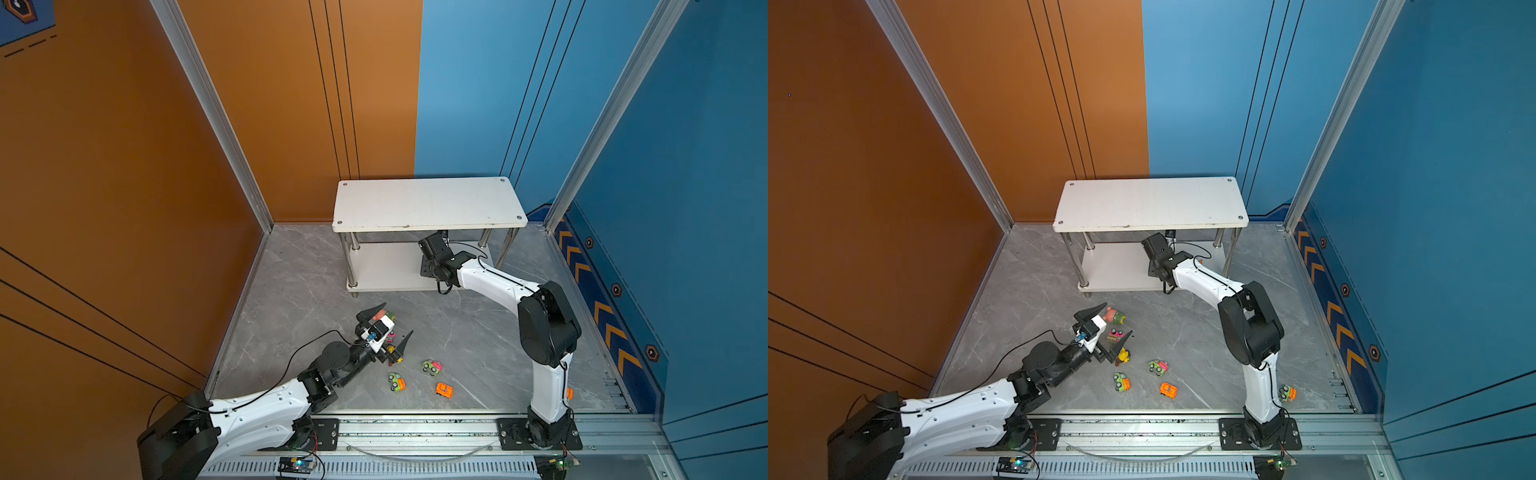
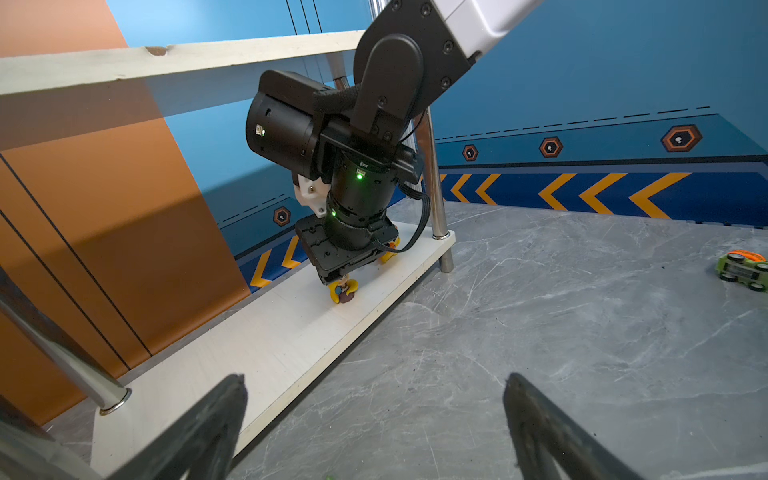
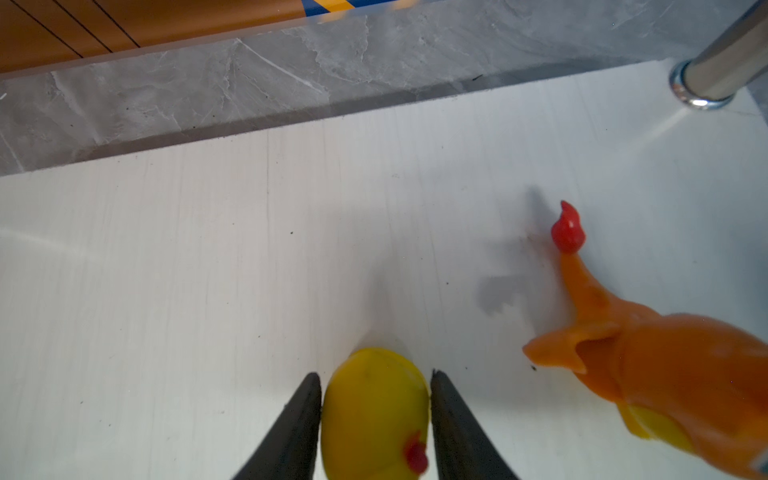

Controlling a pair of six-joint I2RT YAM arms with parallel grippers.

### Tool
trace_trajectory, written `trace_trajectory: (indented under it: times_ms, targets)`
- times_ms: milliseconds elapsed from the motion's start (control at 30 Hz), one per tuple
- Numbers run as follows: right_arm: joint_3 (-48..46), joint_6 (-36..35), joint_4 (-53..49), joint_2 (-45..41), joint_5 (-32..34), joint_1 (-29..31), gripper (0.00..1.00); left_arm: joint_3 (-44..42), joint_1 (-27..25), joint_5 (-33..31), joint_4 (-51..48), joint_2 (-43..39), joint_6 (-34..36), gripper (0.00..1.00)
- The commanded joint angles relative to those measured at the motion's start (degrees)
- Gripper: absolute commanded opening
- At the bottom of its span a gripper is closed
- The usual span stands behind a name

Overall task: Place and organize the plastic toys onto the shelf
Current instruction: 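Lower the duck onto the lower shelf while the left gripper withdraws, then open the right gripper and pull it back from the shelf toward the floor toys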

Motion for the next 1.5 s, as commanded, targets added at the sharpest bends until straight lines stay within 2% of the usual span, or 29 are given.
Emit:
trace_trajectory:
  times_ms: [0,133,300,400,533,667,767,867,967,1067,1133,1200,1233,1300,1367,1467]
  targets:
    - [2.1,0.2,-1.7,0.5,-0.3,-0.2,0.51,-0.4,-0.5,-0.9,-0.4,0.1,-0.6,0.98]
    - [3.1,0.0,-2.6,-0.1,0.3,-0.1,0.55,-0.4,-0.5,-1.3,-0.8,-0.7,-0.9,0.98]
    - [2.8,-0.7,-3.7,-3.4,1.0,0.4,0.56,-1.0,-0.5,-2.5,-1.8,-5.1,-2.8,0.98]
    - [0.7,-1.4,-4.8,-7.2,2.2,1.5,0.56,-1.8,-0.4,0.5,-4.5,-11.6,-3.9,0.98]
    - [-5.9,-1.3,-6.4,-15.0,4.1,4.2,0.57,-0.6,0.3,6.3,-16.8,-23.1,-3.6,0.98]
    - [-14.2,-0.1,-9.0,-24.8,7.1,9.6,0.58,-1.2,0.4,0.7,-21.5,-32.1,-9.9,0.98]
    - [-20.3,2.7,-13.7,-32.1,11.4,13.4,0.61,-1.2,0.5,-3.3,-24.7,-35.9,-13.2,0.98]
    - [-28.3,8.4,-19.5,-38.9,10.2,13.7,0.65,-0.9,1.0,-6.0,-24.3,-33.7,-17.1,0.98]
    - [-36.3,13.8,-24.9,-45.6,12.4,13.0,0.72,1.8,1.4,-3.8,-24.7,-25.6,-20.3,1.0]
    - [-43.0,16.4,-26.5,-52.9,10.5,9.5,0.78,5.7,1.3,-0.4,-24.5,-16.8,-21.2,0.93]
    - [-45.1,16.1,-26.5,-55.9,9.0,7.5,0.77,7.7,1.3,-0.1,-24.9,-12.6,-22.0,0.88]
    - [-45.2,15.0,-26.0,-55.7,7.0,6.9,0.73,9.7,1.5,-2.0,-28.3,-10.4,-24.0,0.88]
    - [-44.8,14.6,-25.7,-54.8,6.6,7.3,0.73,10.9,1.5,-2.9,-32.2,-9.8,-25.2,0.82]
    - [-43.7,14.1,-24.3,-52.2,6.7,9.4,0.72,12.8,1.3,-4.9,-38.9,-9.6,-28.2,0.77]
    - [-42.9,12.9,-20.4,-49.4,5.8,12.2,0.71,14.8,1.1,-7.2,-48.1,-10.5,-31.3,0.72]
    - [-40.5,6.3,-10.5,-44.0,0.6,16.7,0.7,14.9,0.3,-11.6,-58.1,-14.9,-35.9,0.71]
